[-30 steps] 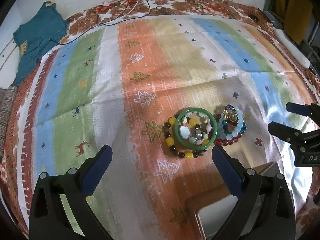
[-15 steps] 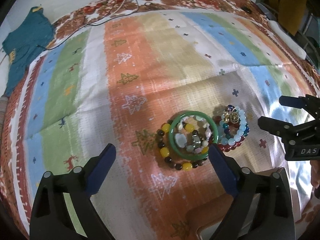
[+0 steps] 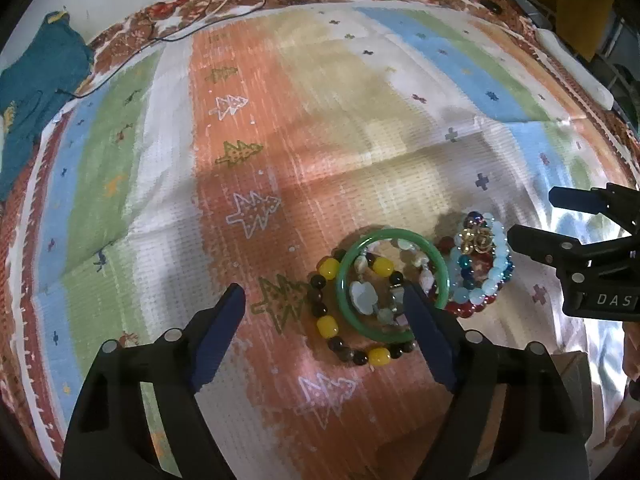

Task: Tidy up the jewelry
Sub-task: 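Grasp the green jade bangle with the left gripper while the right gripper grasps the light blue bead bracelet, then lift the bangle with the left gripper while the right gripper lifts the blue bracelet toward the tin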

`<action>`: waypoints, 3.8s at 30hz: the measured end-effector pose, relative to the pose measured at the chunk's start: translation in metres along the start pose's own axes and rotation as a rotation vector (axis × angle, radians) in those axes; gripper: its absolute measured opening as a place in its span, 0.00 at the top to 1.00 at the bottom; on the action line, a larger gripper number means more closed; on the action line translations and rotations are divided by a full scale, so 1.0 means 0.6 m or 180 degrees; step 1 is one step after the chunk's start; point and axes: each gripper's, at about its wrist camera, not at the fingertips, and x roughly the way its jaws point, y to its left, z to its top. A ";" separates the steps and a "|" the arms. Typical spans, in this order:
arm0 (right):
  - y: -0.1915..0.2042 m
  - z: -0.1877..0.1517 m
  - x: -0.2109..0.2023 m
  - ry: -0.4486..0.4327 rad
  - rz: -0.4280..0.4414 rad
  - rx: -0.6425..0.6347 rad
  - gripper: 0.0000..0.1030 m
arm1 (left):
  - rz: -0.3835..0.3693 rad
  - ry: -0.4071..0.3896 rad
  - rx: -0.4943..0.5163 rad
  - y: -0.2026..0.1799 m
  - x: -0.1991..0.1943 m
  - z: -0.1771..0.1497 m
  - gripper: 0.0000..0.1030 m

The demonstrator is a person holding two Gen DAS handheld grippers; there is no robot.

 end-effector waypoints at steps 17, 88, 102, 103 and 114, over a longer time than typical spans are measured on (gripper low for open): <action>0.016 0.007 0.044 0.0195 0.0146 -0.0071 0.53 | -0.0009 0.0154 0.0053 -0.002 0.053 0.014 0.68; 0.061 -0.042 -0.162 -0.0756 0.0114 -0.0474 0.88 | 0.0243 -0.0481 -0.0332 -0.041 -0.167 -0.034 0.94; 0.070 -0.085 -0.206 -0.0910 0.0142 -0.0523 0.88 | 0.0167 -0.0622 -0.0417 -0.046 -0.217 -0.072 0.94; 0.070 -0.087 -0.209 -0.0921 0.0145 -0.0524 0.88 | 0.0161 -0.0633 -0.0421 -0.047 -0.220 -0.076 0.94; 0.086 -0.121 -0.244 -0.1026 0.0231 -0.0582 0.88 | 0.0151 -0.0694 -0.0482 -0.053 -0.247 -0.110 0.94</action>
